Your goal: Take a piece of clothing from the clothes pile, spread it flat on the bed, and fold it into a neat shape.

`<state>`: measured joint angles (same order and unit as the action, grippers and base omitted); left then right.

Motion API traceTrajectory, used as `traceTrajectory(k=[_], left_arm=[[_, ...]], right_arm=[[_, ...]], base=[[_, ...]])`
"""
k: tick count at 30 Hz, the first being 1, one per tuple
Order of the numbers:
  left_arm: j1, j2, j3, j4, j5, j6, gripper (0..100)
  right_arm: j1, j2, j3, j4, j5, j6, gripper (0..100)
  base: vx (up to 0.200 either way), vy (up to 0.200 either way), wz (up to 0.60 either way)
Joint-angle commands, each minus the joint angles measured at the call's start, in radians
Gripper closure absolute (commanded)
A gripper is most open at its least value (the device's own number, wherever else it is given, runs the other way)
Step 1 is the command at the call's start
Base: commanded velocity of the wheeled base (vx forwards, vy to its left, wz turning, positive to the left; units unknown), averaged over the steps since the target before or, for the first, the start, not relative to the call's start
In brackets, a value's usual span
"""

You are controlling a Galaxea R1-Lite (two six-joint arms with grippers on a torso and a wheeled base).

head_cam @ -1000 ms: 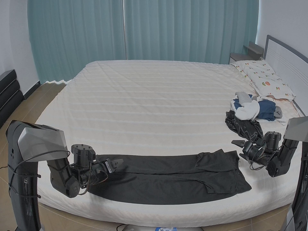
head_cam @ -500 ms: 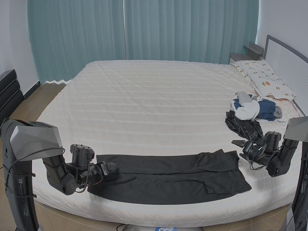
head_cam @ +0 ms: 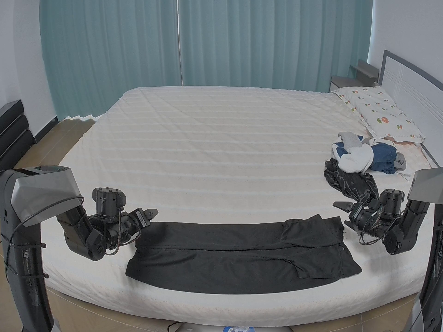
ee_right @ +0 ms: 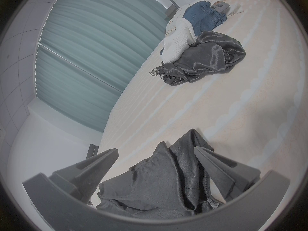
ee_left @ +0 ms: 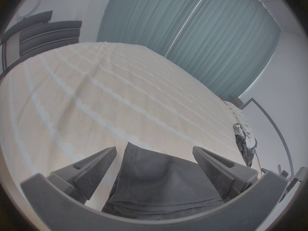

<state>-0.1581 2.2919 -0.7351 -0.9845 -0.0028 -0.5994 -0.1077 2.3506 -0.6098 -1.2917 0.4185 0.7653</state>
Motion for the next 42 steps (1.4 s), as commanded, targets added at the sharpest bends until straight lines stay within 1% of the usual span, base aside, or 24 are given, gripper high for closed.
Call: traceTrajectory(k=[1, 6, 11, 12, 21, 26, 28, 38, 39, 42], left_arm=[[0.006, 0.069, -0.032, 0.003, -0.025, -0.002, 0], [0.011, 0.087, -0.035, 0.0, -0.039, 0.003, 0], [0.018, 0.138, -0.09, -0.002, -0.037, 0.006, 0], [0.02, 0.143, -0.096, -0.002, -0.037, 0.007, 100], [0.065, 0.155, -0.115, -0.02, -0.019, -0.007, 100], [0.071, 0.159, -0.139, -0.062, 0.007, -0.077, 100], [0.071, 0.161, -0.142, -0.068, 0.009, -0.085, 100], [0.072, 0.173, -0.145, -0.071, 0.001, -0.082, 100], [0.074, 0.173, -0.145, -0.069, -0.002, -0.082, 0], [0.078, 0.172, -0.144, -0.071, -0.002, -0.086, 0]], right_arm=[[0.0, 0.004, -0.002, -0.001, 0.0, 0.0, 0], [0.0, 0.004, -0.004, -0.001, 0.0, 0.0, 0], [0.0, 0.004, -0.002, 0.0, 0.0, 0.0, 0], [0.0, 0.004, -0.002, -0.001, 0.0, 0.0, 0], [0.0, 0.004, -0.002, -0.001, 0.0, 0.0, 0], [0.0, 0.004, -0.001, -0.001, 0.0, 0.0, 0], [0.0, 0.004, -0.001, -0.001, 0.0, 0.0, 0], [0.0, 0.004, -0.001, -0.001, 0.0, 0.0, 0], [0.0, 0.004, -0.001, -0.001, 0.0, 0.0, 0], [0.003, -0.005, 0.002, -0.001, 0.0, 0.002, 0]], base=[[0.0, 0.0, 0.0], [0.0, 0.0, 0.0], [0.0, 0.0, 0.0], [0.0, 0.0, 0.0], [0.0, 0.0, 0.0], [0.0, 0.0, 0.0], [0.0, 0.0, 0.0], [0.0, 0.0, 0.0], [0.0, 0.0, 0.0], [0.0, 0.0, 0.0]])
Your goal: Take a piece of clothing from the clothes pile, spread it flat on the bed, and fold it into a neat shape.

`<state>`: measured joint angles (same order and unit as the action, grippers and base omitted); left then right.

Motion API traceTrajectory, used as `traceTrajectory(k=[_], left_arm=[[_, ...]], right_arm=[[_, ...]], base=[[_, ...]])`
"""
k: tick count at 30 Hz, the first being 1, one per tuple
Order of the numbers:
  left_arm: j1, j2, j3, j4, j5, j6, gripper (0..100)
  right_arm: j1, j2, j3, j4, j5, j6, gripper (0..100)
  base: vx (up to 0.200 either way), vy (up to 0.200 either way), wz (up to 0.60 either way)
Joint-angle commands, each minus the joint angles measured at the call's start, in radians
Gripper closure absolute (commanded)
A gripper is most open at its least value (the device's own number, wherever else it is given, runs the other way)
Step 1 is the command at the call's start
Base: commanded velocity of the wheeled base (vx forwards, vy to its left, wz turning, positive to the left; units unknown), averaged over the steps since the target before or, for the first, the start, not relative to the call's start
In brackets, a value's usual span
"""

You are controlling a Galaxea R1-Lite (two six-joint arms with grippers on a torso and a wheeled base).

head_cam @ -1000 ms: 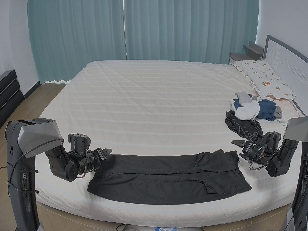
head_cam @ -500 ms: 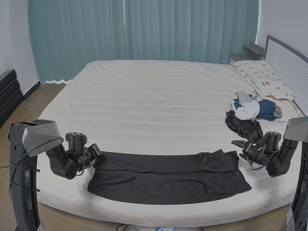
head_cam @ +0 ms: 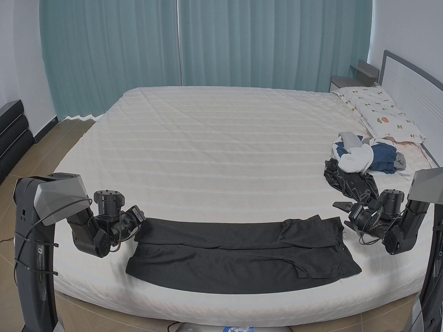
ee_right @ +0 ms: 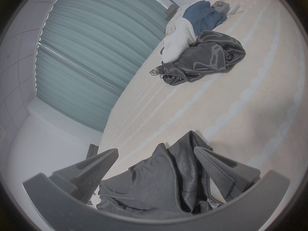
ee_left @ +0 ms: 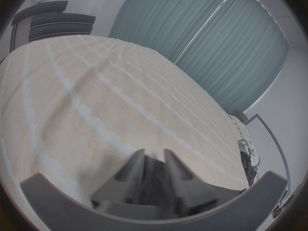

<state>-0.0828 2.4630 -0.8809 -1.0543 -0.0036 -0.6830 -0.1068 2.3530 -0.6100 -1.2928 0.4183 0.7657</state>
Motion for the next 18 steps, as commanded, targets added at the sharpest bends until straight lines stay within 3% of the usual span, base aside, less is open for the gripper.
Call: traceTrajectory(k=[1, 5, 11, 18], left_arm=[[0.006, -0.004, 0.006, -0.001, -0.001, -0.004, 0], [0.028, -0.062, 0.059, -0.001, -0.006, -0.023, 0], [0.037, -0.206, 0.131, 0.011, -0.088, -0.066, 0], [0.031, -0.253, 0.293, -0.003, -0.119, -0.055, 0]], right_arm=[[0.004, -0.012, 0.009, -0.002, 0.0, 0.001, 0], [0.006, -0.041, 0.013, -0.002, -0.004, -0.002, 0], [0.03, -0.118, 0.022, 0.029, -0.01, -0.006, 0], [0.065, -0.216, 0.22, 0.038, -0.039, -0.006, 0]], base=[[0.0, 0.0, 0.0], [0.0, 0.0, 0.0], [0.0, 0.0, 0.0], [0.0, 0.0, 0.0]])
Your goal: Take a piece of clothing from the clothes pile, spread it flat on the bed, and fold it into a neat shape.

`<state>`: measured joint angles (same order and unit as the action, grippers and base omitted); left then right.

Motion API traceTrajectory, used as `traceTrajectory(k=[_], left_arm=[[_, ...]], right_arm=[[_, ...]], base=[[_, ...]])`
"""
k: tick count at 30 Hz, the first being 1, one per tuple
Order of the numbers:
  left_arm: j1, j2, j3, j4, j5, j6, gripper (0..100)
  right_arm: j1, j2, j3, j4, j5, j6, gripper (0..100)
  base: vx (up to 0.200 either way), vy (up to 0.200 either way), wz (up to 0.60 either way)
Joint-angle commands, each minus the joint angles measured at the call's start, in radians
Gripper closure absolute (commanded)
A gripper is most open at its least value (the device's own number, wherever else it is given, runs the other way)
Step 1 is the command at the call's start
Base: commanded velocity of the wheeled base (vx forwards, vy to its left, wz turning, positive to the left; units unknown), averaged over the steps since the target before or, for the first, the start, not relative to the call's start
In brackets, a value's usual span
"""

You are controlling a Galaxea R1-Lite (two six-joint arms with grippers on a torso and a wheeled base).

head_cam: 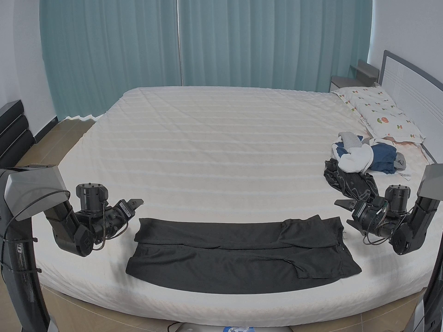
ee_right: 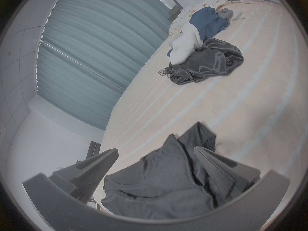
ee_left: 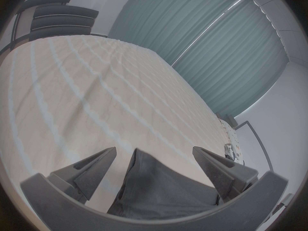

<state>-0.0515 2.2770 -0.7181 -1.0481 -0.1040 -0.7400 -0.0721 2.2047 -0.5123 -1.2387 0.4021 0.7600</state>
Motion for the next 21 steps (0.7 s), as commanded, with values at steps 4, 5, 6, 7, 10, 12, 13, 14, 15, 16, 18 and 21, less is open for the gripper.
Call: traceTrajectory(k=[4, 5, 6, 7, 10, 12, 13, 14, 15, 16, 18, 21], left_arm=[[-0.007, -0.068, 0.281, -0.089, -0.062, 0.007, 0], [-0.008, -0.068, 0.304, -0.11, -0.072, 0.008, 0], [-0.014, -0.065, 0.35, -0.159, -0.091, 0.024, 0], [-0.016, -0.063, 0.381, -0.187, -0.092, 0.044, 0], [-0.021, -0.062, 0.482, -0.231, -0.102, 0.143, 0], [-0.024, -0.059, 0.505, -0.234, -0.105, 0.168, 0], [-0.031, -0.056, 0.526, -0.236, -0.121, 0.194, 0], [-0.036, -0.056, 0.554, -0.242, -0.169, 0.225, 0], [-0.036, -0.056, 0.554, -0.242, -0.169, 0.225, 0], [-0.037, -0.056, 0.577, -0.256, -0.215, 0.249, 0], [-0.039, -0.054, 0.592, -0.274, -0.233, 0.283, 0], [-0.048, -0.021, 0.583, -0.283, -0.23, 0.329, 0]], right_arm=[[0.046, -0.054, 0.229, -0.091, -0.045, 0.009, 0], [0.046, -0.053, 0.242, -0.1, -0.045, 0.009, 0], [0.049, -0.046, 0.27, -0.119, -0.046, 0.007, 0], [0.054, -0.04, 0.282, -0.13, -0.046, 0.009, 0], [0.058, -0.034, 0.307, -0.159, -0.045, 0.024, 0], [0.058, -0.036, 0.31, -0.163, -0.045, 0.028, 0], [0.058, -0.037, 0.31, -0.171, -0.043, 0.033, 0], [0.058, -0.037, 0.311, -0.177, -0.039, 0.039, 0], [0.058, -0.037, 0.311, -0.177, -0.039, 0.039, 0], [0.06, -0.034, 0.311, -0.177, -0.039, 0.042, 0], [0.06, -0.034, 0.311, -0.179, -0.037, 0.044, 0], [0.058, -0.04, 0.311, -0.179, -0.037, 0.044, 0]], base=[[0.0, 0.0, 0.0], [0.0, 0.0, 0.0], [0.0, 0.0, 0.0], [0.0, 0.0, 0.0], [0.0, 0.0, 0.0], [0.0, 0.0, 0.0], [0.0, 0.0, 0.0], [0.0, 0.0, 0.0], [0.0, 0.0, 0.0], [0.0, 0.0, 0.0], [0.0, 0.0, 0.0], [0.0, 0.0, 0.0]])
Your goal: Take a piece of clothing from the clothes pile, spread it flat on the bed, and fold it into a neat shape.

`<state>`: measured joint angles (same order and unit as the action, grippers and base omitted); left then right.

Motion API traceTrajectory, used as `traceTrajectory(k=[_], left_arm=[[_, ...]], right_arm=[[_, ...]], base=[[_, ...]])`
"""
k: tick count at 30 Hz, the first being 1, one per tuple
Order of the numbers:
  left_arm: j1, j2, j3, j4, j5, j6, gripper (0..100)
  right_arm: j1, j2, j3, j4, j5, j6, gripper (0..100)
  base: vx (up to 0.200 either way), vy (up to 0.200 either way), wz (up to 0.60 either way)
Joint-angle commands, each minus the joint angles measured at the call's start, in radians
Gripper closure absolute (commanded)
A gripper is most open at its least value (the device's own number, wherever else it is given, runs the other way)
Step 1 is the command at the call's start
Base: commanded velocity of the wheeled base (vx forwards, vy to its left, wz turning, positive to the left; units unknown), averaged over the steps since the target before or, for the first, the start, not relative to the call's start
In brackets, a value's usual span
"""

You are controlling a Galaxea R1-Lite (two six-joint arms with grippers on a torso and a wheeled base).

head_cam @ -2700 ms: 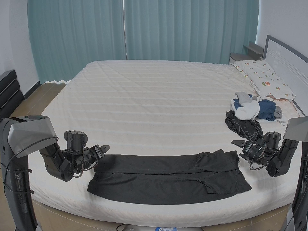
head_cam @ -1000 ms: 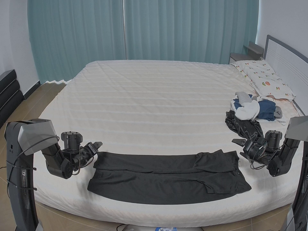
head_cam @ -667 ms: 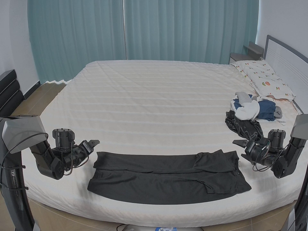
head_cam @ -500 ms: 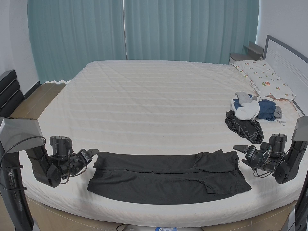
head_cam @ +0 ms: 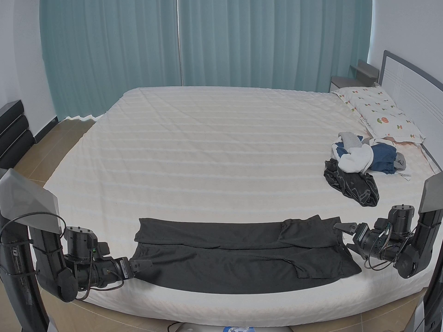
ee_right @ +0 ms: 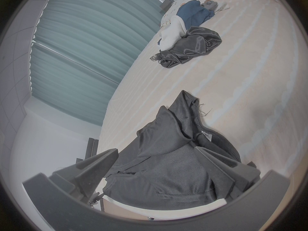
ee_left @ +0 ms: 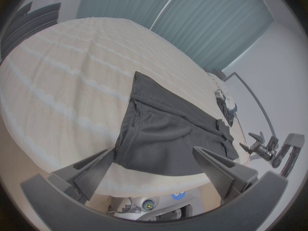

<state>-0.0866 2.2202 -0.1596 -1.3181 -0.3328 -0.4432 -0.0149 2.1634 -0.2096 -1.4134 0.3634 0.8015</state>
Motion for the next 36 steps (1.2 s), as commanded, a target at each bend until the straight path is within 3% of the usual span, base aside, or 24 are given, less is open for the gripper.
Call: traceTrajectory(k=[1, 21, 22, 36], left_arm=[[-0.013, 0.05, 0.02, -0.015, -0.002, 0.041, 0], [0.033, 0.139, 0.014, -0.151, -0.002, 0.092, 0], [0.034, 0.145, 0.015, -0.151, 0.0, 0.101, 100], [0.088, 0.136, 0.12, -0.151, 0.003, 0.236, 100]], right_arm=[[0.003, 0.0, 0.009, -0.004, 0.002, 0.002, 0], [0.003, -0.005, 0.012, -0.004, 0.002, 0.002, 0], [0.003, -0.005, 0.012, -0.004, 0.002, 0.002, 0], [0.001, 0.004, 0.029, -0.039, 0.002, 0.002, 0]], base=[[0.0, 0.0, 0.0], [0.0, 0.0, 0.0], [0.0, 0.0, 0.0], [0.0, 0.0, 0.0]])
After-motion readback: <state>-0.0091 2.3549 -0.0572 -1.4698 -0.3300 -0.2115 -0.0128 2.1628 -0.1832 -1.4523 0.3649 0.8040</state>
